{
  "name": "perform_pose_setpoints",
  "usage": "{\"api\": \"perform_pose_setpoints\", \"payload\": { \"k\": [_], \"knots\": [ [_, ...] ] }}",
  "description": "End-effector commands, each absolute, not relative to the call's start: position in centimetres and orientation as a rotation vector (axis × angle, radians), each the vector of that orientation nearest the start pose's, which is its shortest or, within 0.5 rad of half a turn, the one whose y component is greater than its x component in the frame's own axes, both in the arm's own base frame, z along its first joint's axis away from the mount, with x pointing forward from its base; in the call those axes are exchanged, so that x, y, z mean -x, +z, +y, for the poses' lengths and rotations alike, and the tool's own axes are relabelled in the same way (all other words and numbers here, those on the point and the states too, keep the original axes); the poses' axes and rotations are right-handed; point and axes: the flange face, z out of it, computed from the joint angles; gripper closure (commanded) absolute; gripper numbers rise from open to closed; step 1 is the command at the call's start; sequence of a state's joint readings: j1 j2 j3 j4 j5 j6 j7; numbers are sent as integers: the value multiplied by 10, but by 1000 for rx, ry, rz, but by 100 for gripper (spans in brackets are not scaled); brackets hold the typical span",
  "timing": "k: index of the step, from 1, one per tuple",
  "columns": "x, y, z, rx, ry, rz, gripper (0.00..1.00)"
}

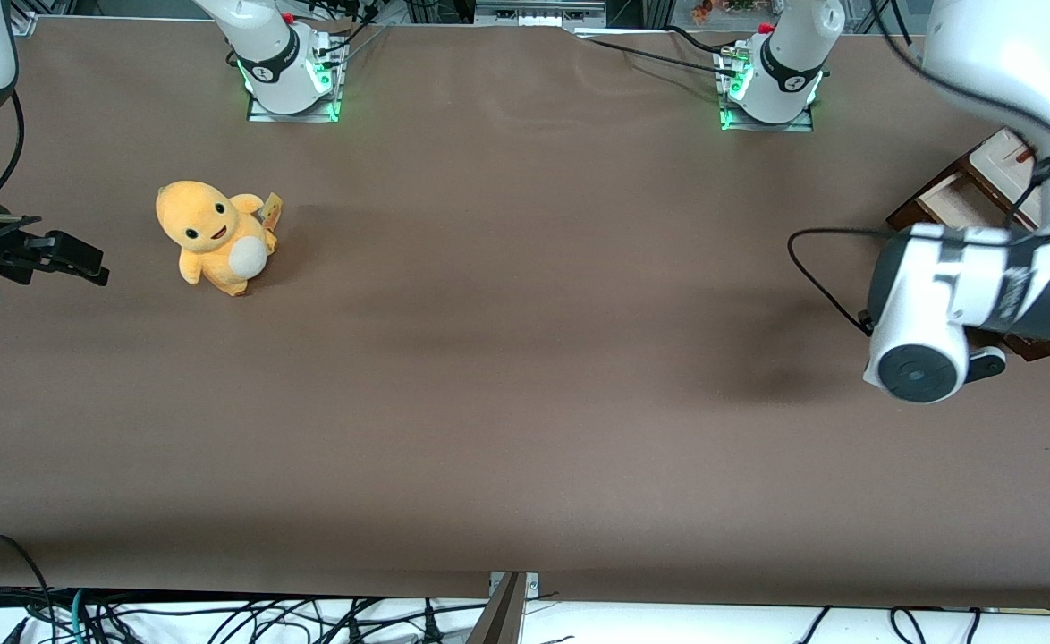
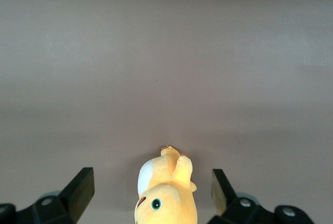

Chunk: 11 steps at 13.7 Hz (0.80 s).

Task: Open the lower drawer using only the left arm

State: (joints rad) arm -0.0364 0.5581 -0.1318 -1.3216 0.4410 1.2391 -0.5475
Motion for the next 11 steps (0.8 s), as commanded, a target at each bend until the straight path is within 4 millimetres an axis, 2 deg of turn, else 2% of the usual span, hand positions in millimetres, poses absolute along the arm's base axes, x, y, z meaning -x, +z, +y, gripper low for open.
{"api": "perform_pose_setpoints", "payload": {
  "k": [1, 4, 6, 8, 10, 11],
  "knots": [
    [-630, 459, -35, 2696, 615, -327, 0],
    [-633, 512, 7, 2952, 584, -224, 0],
    [-625, 536, 16, 3063, 551, -144, 0],
    [-616, 559, 6, 3157, 486, -104, 0],
    [-608, 571, -11, 3213, 326, -74, 0],
    [-601, 567, -21, 3214, 260, -58, 0]
  ]
}}
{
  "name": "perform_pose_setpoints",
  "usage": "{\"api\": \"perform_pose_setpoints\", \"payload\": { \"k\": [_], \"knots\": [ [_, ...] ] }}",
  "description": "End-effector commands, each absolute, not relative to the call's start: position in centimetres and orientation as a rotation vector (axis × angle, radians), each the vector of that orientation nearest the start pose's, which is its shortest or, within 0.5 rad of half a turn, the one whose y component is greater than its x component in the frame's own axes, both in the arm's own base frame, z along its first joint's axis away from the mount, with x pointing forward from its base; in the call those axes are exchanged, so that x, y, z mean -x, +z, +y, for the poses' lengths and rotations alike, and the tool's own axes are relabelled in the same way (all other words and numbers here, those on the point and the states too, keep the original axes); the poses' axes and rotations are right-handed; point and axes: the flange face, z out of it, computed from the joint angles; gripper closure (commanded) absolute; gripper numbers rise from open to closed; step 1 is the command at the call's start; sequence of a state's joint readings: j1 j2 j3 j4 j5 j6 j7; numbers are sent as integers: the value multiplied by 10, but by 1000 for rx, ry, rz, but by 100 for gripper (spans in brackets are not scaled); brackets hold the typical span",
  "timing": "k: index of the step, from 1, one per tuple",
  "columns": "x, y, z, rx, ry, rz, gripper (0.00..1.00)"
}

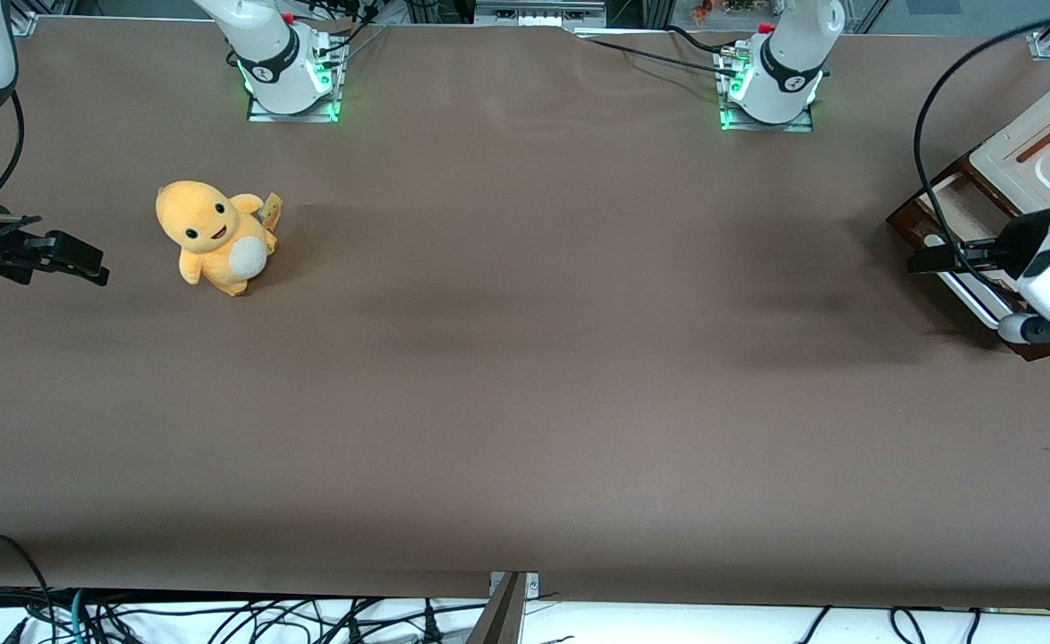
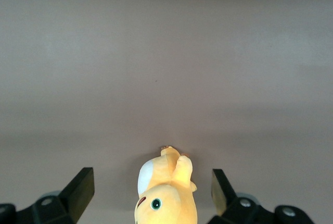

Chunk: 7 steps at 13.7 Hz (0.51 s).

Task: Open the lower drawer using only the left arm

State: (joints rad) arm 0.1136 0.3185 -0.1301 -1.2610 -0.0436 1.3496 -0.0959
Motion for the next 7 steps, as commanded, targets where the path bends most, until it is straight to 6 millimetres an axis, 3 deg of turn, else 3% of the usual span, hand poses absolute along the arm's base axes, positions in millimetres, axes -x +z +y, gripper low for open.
{"api": "perform_pose_setpoints", "payload": {
  "k": [1, 4, 6, 7],
  "knots": [
    [-592, 558, -28, 3213, 219, -49, 0],
    [-576, 567, -39, 3178, 66, -26, 0],
    [-573, 571, -35, 3133, 47, -11, 0],
    [-562, 574, -34, 3133, 45, -13, 0]
  ]
}}
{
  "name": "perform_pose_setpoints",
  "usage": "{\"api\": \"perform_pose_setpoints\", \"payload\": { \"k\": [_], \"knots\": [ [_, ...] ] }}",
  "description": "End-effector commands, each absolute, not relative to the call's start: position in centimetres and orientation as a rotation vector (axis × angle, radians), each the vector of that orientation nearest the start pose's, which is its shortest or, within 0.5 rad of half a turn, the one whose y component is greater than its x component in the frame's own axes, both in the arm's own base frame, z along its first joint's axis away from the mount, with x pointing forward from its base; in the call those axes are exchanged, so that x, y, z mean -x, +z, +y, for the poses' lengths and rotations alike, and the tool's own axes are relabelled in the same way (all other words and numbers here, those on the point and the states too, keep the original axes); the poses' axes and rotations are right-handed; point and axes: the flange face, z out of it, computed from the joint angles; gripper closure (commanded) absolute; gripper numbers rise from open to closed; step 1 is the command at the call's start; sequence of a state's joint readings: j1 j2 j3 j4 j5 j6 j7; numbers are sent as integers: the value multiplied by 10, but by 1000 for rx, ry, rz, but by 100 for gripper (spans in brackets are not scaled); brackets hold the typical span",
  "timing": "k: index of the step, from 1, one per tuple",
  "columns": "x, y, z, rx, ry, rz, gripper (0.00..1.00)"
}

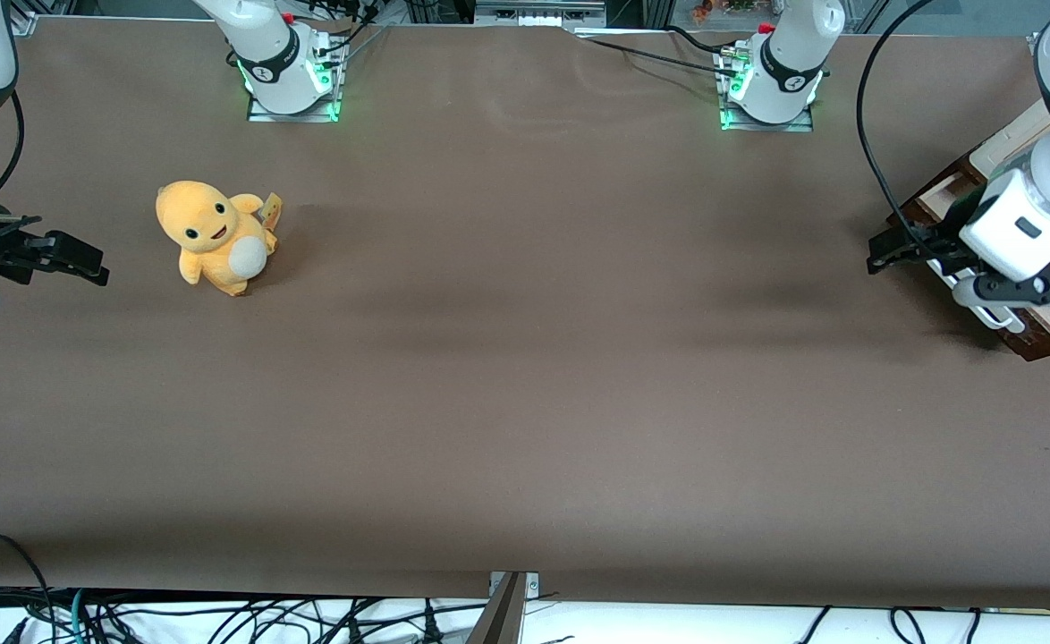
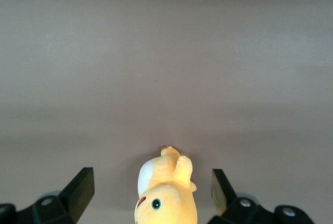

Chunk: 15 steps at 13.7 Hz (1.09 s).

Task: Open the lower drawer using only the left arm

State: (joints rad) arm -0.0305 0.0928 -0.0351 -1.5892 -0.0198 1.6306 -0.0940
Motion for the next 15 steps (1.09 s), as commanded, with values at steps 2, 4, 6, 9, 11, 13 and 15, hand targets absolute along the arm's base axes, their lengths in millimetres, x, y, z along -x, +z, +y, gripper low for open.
{"api": "perform_pose_setpoints", "payload": {
  "k": [2, 4, 6, 9, 11, 13, 15],
  "knots": [
    [-549, 570, -32, 3147, 35, -21, 0],
    [-549, 568, -27, 3187, 42, -10, 0],
    [-550, 568, -25, 3189, 41, 11, 0],
    [-550, 568, -26, 3186, 46, 12, 0],
    [-552, 568, -27, 3184, 49, 20, 0],
    [-554, 567, -27, 3181, 51, 18, 0],
    [-554, 567, -26, 3181, 53, 23, 0]
  ]
}}
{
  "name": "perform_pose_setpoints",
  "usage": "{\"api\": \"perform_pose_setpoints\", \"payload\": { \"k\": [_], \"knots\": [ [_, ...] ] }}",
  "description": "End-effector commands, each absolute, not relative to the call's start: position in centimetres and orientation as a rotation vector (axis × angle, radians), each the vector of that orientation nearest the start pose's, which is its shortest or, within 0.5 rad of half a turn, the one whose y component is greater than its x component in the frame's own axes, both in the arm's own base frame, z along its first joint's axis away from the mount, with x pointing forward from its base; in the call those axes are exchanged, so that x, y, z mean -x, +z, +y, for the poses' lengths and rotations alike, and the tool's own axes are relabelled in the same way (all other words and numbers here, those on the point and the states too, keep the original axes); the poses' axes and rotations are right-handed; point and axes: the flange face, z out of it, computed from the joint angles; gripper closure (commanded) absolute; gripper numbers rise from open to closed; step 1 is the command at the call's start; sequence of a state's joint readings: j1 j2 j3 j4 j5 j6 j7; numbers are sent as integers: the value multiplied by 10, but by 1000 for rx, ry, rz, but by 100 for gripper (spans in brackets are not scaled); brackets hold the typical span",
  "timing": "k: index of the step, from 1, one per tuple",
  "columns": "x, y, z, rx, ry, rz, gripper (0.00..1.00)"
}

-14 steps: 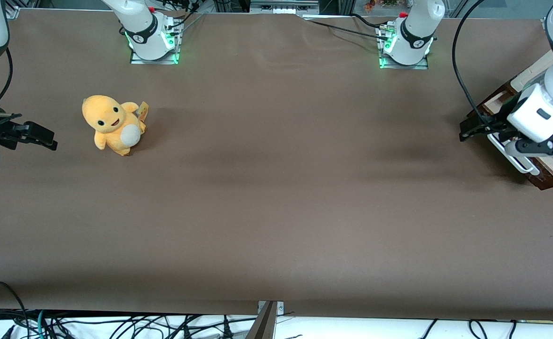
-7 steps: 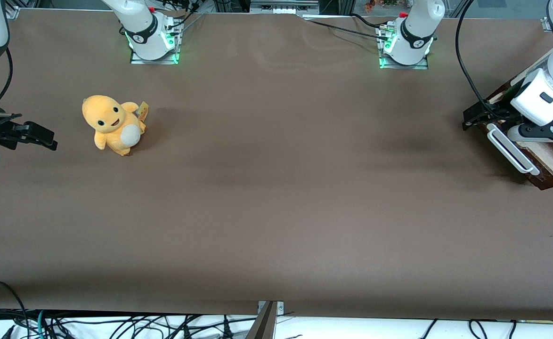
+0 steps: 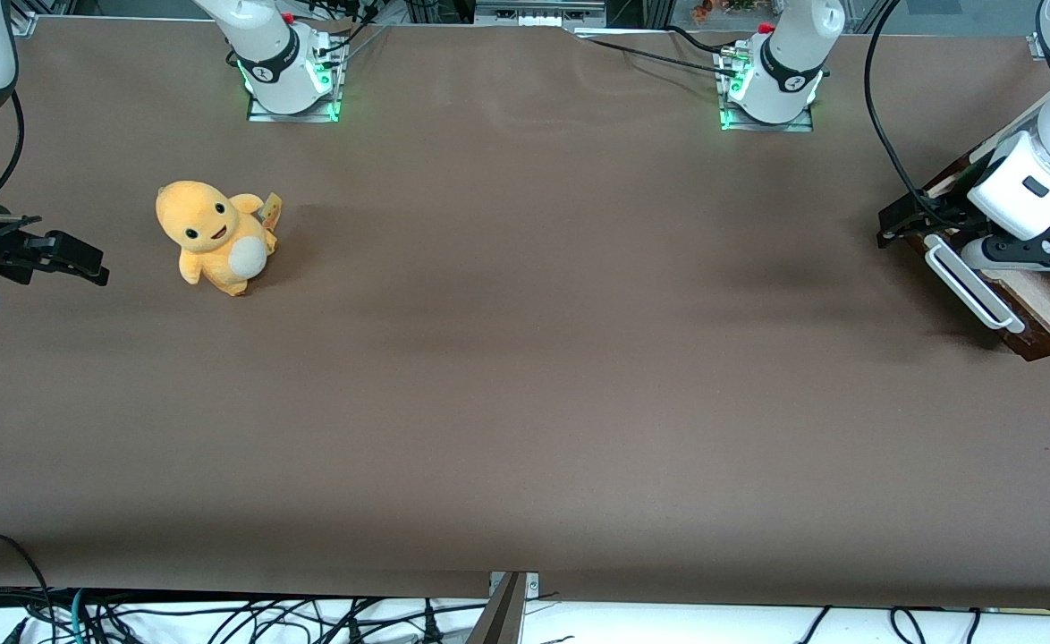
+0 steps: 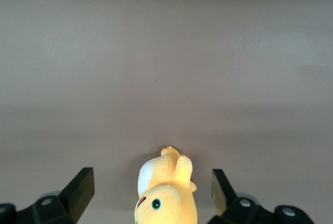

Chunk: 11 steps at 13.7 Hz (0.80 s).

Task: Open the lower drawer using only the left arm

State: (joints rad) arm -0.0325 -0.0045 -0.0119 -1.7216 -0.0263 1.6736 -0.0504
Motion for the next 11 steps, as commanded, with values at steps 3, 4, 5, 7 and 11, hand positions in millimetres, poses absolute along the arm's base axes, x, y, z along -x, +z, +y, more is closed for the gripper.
{"api": "perform_pose_setpoints", "payload": {
  "k": [3, 4, 5, 7, 11],
  "knots": [
    [-554, 568, -26, 3159, 51, 81, 0],
    [-554, 568, -26, 3156, 51, 103, 0],
    [-554, 568, -26, 3143, 48, 120, 0],
    [-555, 570, -24, 3136, 31, 121, 0],
    [-556, 571, -26, 3136, 26, 126, 0]
  ]
}}
